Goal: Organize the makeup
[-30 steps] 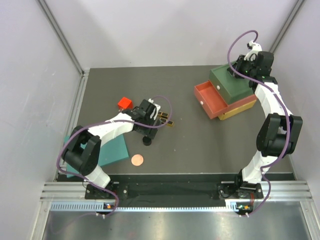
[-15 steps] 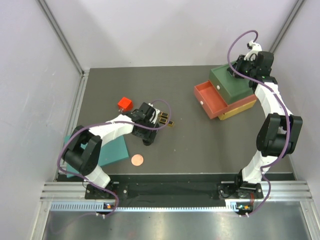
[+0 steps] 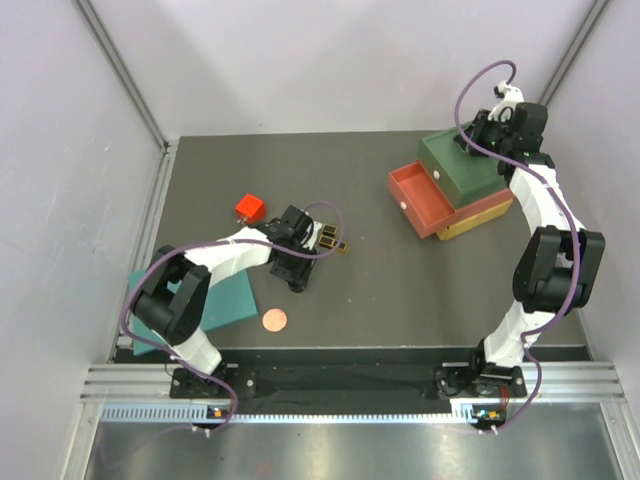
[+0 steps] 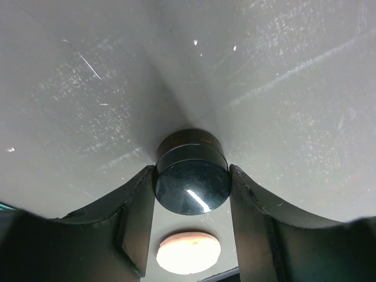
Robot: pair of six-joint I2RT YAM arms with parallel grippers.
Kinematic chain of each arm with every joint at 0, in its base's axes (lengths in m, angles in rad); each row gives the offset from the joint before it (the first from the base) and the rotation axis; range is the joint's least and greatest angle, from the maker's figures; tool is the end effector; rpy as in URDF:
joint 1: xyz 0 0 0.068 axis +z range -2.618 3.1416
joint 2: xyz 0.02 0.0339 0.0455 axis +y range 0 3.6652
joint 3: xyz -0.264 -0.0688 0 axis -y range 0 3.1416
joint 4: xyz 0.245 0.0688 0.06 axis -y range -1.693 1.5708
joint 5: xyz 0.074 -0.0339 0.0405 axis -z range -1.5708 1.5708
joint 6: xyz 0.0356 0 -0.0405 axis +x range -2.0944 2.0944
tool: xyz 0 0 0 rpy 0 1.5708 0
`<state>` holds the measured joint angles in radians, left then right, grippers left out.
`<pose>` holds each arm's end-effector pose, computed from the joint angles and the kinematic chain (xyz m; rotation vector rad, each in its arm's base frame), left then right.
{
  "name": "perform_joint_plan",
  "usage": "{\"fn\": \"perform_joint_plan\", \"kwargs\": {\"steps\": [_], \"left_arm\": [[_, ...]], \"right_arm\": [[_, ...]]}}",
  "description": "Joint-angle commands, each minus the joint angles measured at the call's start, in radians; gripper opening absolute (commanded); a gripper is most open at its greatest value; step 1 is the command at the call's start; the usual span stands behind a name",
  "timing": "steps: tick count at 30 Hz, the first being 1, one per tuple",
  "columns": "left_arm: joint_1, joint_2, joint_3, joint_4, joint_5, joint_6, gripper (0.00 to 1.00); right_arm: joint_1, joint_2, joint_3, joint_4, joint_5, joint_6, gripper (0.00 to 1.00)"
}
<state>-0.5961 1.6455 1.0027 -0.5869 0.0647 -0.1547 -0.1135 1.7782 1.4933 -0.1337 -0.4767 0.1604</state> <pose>0.2539 -0.1751 0.1747 0.6362 2.7637 -0.2645 0.4220 -0.0317 0.3176 -0.0387 1.9736 0.5033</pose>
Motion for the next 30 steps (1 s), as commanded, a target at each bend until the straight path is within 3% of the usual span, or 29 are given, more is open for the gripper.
{"fn": "perform_joint_plan", "kwargs": {"steps": [1, 13, 19, 30], "left_arm": [[0.001, 0.022, 0.086, -0.031, 0.02, 0.02, 0.0], [-0.001, 0.079, 0.448, -0.056, 0.139, 0.04, 0.0], [-0.011, 0.183, 0.631, -0.044, 0.198, 0.05, 0.0], [-0.087, 0.375, 0.901, 0.133, 0.282, 0.004, 0.0]], "right_arm": [[0.015, 0.138, -0.103, -0.379, 0.024, -0.013, 0.16], [0.015, 0.136, -0.105, -0.376, 0.024, -0.012, 0.17], [0.015, 0.138, -0.105, -0.377, 0.021, -0.012, 0.16], [0.015, 0.136, -0.099, -0.377, 0.016, -0.01, 0.16]]}}
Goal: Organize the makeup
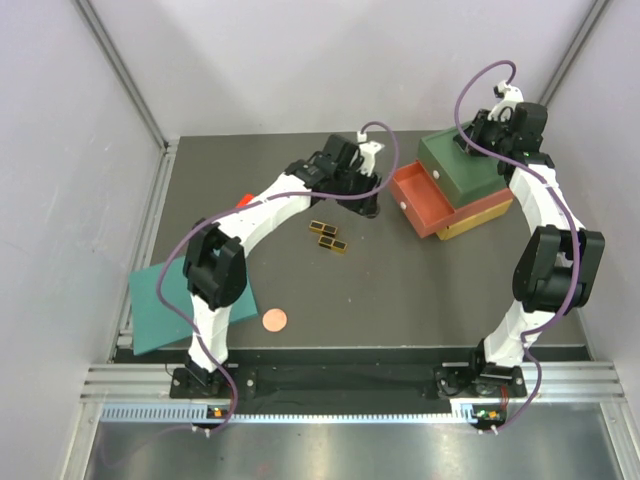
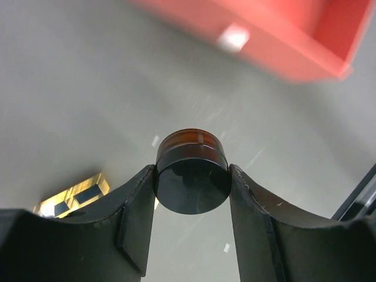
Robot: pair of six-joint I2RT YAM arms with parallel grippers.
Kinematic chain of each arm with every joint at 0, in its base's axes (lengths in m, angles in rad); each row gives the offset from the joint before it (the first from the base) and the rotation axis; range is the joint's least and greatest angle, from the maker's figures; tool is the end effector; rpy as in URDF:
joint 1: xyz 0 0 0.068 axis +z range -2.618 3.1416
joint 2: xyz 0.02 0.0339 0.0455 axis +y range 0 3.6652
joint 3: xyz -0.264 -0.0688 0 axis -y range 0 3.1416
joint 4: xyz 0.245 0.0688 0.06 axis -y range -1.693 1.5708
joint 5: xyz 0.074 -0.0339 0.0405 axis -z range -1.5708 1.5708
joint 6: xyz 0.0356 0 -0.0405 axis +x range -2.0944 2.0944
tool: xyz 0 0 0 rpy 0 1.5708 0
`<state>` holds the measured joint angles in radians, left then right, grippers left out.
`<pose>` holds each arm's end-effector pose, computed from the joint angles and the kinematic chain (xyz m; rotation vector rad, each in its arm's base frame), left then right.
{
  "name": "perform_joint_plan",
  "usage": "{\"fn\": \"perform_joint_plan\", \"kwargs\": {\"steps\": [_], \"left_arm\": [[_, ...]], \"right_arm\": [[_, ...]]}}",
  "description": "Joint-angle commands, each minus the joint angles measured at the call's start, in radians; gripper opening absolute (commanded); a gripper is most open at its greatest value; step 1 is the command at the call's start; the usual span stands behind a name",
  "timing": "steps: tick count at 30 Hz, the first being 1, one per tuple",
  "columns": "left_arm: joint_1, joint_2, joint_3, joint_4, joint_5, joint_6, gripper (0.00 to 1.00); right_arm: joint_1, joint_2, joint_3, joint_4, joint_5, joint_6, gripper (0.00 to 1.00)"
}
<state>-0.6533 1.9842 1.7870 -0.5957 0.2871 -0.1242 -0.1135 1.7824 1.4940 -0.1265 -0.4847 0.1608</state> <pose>0.3544 -0.2839 0.2891 0.7757 2.3120 -0.7038 0.4231 -0.0315 0.3169 -0.0447 1.9695 0.5107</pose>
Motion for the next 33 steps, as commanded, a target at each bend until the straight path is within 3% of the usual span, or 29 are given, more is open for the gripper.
{"fn": "perform_joint_plan", "kwargs": {"steps": [1, 6, 14, 21, 33], "left_arm": [[-0.035, 0.051, 0.162, 0.158, 0.075, -0.032, 0.0], [-0.072, 0.137, 0.281, 0.221, 0.115, -0.066, 0.0], [-0.117, 0.205, 0.321, 0.398, 0.178, -0.155, 0.0], [-0.128, 0.26, 0.382, 0.438, 0.213, -0.218, 0.15], [-0.135, 0.277, 0.382, 0.383, 0.164, -0.158, 0.43]], "right_arm": [[0.015, 0.132, -0.1, -0.384, 0.021, -0.01, 0.16], [0.015, 0.129, -0.101, -0.386, 0.021, -0.009, 0.16], [0.015, 0.124, -0.104, -0.384, 0.021, -0.01, 0.16], [0.015, 0.117, -0.109, -0.383, 0.02, -0.01, 0.17], [0.015, 0.117, -0.106, -0.387, 0.015, -0.009, 0.16]]}}
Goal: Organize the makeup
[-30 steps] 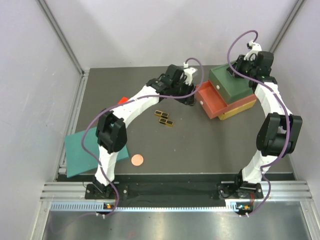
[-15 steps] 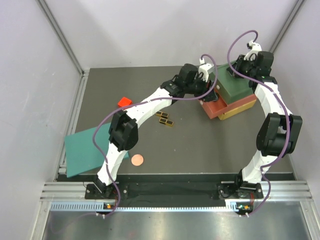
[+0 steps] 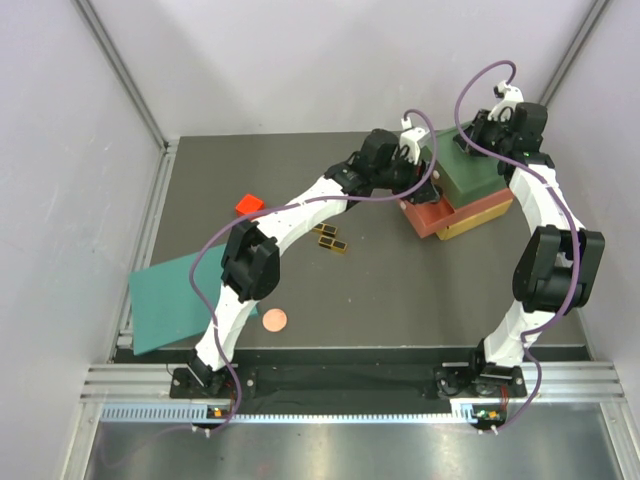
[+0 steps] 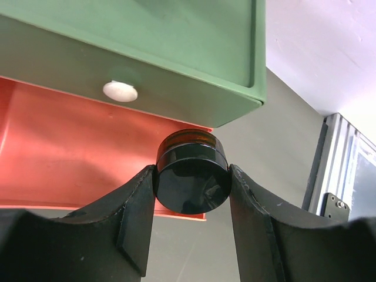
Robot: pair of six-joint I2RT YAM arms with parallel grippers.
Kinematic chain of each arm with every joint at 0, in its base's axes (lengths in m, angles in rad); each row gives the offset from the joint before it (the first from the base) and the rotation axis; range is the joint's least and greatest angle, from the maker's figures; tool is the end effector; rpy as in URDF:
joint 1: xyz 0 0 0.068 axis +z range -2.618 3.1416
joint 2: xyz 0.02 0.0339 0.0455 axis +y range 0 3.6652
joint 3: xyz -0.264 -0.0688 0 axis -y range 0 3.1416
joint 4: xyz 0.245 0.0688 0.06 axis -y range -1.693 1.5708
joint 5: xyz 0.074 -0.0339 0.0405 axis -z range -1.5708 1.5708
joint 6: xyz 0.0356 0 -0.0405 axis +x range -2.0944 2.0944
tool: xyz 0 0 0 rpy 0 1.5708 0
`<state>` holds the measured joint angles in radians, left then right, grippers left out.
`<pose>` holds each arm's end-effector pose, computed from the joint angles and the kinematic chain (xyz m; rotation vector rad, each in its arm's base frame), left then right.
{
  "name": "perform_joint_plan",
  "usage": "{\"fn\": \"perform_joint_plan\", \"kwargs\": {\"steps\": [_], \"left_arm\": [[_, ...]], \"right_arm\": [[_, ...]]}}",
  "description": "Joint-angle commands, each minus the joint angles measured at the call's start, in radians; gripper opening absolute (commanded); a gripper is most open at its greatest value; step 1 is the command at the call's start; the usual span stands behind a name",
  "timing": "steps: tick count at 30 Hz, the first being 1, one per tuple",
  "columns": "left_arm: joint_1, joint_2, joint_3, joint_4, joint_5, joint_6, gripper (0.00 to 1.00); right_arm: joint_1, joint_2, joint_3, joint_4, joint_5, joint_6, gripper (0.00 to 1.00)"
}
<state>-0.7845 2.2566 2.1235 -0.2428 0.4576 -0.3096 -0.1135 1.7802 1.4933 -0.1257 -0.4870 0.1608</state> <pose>0.3686 -0.3902 0.3059 0.8040 1.9306 -1.1419 0.4226 -0.0314 0.3177 -0.0470 1.9671 0.5124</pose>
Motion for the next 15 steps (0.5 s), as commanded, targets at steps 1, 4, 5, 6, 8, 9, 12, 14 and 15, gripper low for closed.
{"fn": "perform_joint_plan", "kwargs": {"steps": [1, 4, 5, 6, 8, 9, 12, 14, 15], "left_arm": [[-0.005, 0.008, 0.046, 0.024, -0.017, 0.029, 0.46], [-0.007, 0.006, 0.044, 0.014, -0.025, 0.035, 0.62], [-0.007, 0.003, 0.041, 0.016, -0.027, 0.038, 0.71], [-0.007, -0.003, 0.038, 0.02, -0.03, 0.047, 0.73], [-0.007, -0.014, 0.018, 0.04, -0.045, 0.053, 0.74], [-0.007, -0.026, 0.009, 0.063, -0.049, 0.059, 0.75], [-0.007, -0.051, -0.016, 0.095, -0.068, 0.075, 0.75], [-0.005, -0.064, -0.026, 0.099, -0.08, 0.087, 0.75], [-0.004, -0.084, -0.033, 0.1, -0.095, 0.105, 0.75]], "right_arm": [[0.015, 0.119, -0.104, -0.388, 0.018, -0.01, 0.17], [0.015, 0.119, -0.103, -0.388, 0.018, -0.009, 0.17], [0.015, 0.119, -0.103, -0.388, 0.018, -0.01, 0.17], [0.015, 0.117, -0.103, -0.39, 0.018, -0.01, 0.17], [0.015, 0.119, -0.105, -0.388, 0.019, -0.01, 0.17], [0.015, 0.119, -0.105, -0.388, 0.019, -0.01, 0.17], [0.015, 0.116, -0.107, -0.388, 0.019, -0.009, 0.17], [0.015, 0.116, -0.108, -0.388, 0.019, -0.01, 0.17], [0.015, 0.114, -0.108, -0.387, 0.019, -0.01, 0.17]]}}
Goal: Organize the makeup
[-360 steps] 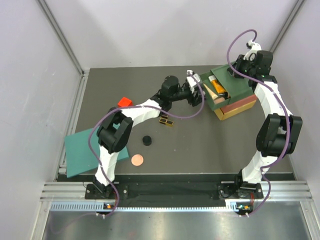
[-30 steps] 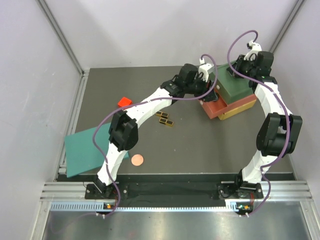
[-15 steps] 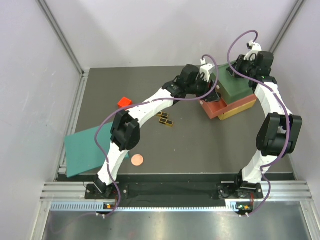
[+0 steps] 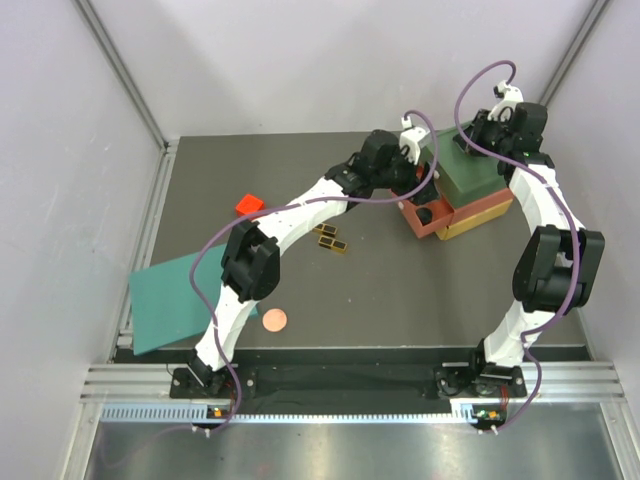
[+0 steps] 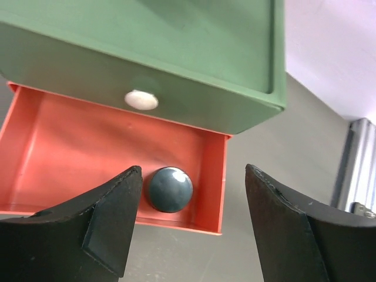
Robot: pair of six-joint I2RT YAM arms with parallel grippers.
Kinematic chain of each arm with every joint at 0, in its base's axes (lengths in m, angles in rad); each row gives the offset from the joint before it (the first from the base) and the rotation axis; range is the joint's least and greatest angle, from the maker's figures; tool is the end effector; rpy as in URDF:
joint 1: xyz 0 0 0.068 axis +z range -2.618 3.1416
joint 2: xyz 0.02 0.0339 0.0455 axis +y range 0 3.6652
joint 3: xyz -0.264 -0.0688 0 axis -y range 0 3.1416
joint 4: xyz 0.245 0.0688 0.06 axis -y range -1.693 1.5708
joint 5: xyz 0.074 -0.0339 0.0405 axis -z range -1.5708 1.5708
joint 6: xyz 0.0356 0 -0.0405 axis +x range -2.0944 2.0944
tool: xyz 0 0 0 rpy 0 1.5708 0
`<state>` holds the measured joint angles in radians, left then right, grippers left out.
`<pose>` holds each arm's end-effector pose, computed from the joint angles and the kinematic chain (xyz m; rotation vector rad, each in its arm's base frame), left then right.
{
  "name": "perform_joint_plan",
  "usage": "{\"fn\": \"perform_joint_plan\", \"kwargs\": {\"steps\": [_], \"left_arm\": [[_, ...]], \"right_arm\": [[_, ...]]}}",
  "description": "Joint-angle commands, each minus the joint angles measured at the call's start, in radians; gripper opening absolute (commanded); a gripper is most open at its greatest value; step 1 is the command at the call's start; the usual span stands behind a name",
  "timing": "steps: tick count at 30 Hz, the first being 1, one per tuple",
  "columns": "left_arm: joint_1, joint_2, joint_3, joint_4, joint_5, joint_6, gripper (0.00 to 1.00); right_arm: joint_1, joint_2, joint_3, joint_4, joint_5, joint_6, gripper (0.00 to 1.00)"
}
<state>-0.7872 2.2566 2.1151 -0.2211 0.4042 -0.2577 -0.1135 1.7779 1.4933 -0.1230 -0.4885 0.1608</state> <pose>0.3698 -0.3910 0.3048 0.8122 1.8933 -1.0647 0.4222 -0.0313 0.3189 -0.0496 1.9623 0.5128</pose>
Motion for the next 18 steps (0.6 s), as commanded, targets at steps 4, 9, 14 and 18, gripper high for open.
{"fn": "perform_joint_plan", "kwargs": {"steps": [4, 9, 14, 18], "left_arm": [[0.019, -0.172, -0.122, 0.074, -0.1, 0.097, 0.75], [0.072, -0.353, -0.305, -0.004, -0.195, 0.152, 0.75], [0.131, -0.541, -0.596, -0.116, -0.323, 0.108, 0.73], [0.132, -0.652, -0.794, -0.225, -0.387, 0.051, 0.75]], "right_arm": [[0.015, 0.117, -0.11, -0.388, 0.022, -0.01, 0.17], [0.014, 0.12, -0.111, -0.386, 0.019, -0.009, 0.17], [0.015, 0.126, -0.113, -0.382, 0.016, -0.007, 0.17], [0.015, 0.132, -0.11, -0.382, 0.014, -0.006, 0.17]]}}
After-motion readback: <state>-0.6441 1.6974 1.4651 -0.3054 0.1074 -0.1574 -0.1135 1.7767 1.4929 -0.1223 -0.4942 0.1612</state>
